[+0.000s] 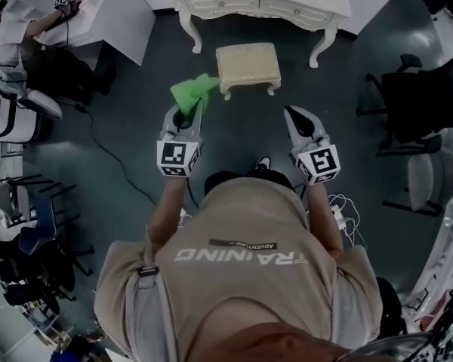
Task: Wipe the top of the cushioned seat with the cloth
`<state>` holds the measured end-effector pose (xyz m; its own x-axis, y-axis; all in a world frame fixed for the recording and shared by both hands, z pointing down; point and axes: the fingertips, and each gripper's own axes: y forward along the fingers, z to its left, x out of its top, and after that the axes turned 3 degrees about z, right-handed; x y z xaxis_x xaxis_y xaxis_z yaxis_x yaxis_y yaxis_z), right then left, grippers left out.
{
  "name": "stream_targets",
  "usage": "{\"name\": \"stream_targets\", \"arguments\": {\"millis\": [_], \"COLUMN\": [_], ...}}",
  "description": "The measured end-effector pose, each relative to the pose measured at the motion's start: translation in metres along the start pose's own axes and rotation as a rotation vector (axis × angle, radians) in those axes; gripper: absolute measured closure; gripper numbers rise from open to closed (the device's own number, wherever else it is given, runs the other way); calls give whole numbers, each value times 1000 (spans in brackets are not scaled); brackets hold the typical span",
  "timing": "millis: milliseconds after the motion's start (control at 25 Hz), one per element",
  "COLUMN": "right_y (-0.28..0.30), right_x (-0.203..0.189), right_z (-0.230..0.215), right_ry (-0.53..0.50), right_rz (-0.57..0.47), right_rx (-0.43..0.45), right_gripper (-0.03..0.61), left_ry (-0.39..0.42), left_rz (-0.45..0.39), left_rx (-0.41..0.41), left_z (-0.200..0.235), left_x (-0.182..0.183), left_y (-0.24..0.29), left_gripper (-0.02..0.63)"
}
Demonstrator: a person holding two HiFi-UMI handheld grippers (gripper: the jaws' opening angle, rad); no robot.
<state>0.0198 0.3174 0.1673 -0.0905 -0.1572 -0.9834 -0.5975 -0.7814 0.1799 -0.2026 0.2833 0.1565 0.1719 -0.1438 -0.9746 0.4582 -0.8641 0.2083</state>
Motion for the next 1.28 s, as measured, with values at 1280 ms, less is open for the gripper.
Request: {"name": "stream_targets", "arguments": {"millis": [1280], "right_y": [106], "right_x": [4], "right_z": [-145], "right_ry": [60], "right_rz": [29], "right_rx": [-70], "right_gripper": [577], "left_ry": [-13], "left_rz": [39], "left_rx": [-151], "left_z": [13], "left_x": [19], "left_y": [203], "left_gripper": [566]}}
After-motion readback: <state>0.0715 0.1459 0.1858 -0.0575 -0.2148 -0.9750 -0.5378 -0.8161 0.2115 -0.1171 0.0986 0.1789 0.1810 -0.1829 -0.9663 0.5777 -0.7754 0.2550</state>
